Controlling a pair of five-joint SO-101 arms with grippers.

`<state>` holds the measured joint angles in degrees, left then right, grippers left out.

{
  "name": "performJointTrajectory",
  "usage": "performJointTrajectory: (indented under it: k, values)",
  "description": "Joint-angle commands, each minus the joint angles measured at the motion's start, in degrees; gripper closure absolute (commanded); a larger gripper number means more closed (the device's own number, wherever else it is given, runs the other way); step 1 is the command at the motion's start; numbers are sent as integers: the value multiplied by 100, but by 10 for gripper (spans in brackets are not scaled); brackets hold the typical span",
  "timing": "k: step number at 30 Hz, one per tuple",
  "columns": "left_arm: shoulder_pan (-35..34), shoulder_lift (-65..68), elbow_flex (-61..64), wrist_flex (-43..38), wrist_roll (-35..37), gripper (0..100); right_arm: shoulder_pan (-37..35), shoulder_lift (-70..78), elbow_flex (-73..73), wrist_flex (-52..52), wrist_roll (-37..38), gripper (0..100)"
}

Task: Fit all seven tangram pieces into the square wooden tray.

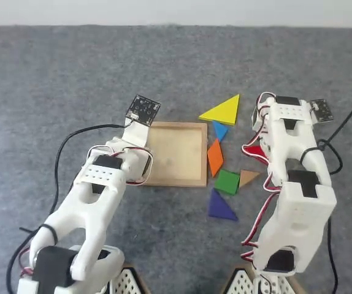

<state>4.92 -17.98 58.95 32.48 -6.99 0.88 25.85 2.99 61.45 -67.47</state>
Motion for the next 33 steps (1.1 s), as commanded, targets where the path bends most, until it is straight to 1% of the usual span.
performJointTrajectory:
  k: [1, 6, 24, 33]
  values:
    - [-53, -255, -66, -123, 44, 963, 136, -84, -299, 48, 123, 626]
    - [-53, -264, -57, -123, 44, 963, 259, -40, -299, 4, 422, 626]
    - [-53, -281, -40, -123, 44, 963, 303, -22, -202, 48, 431, 627]
    - [-53, -281, -40, -123, 44, 963, 286, 251, -237, 57, 413, 627]
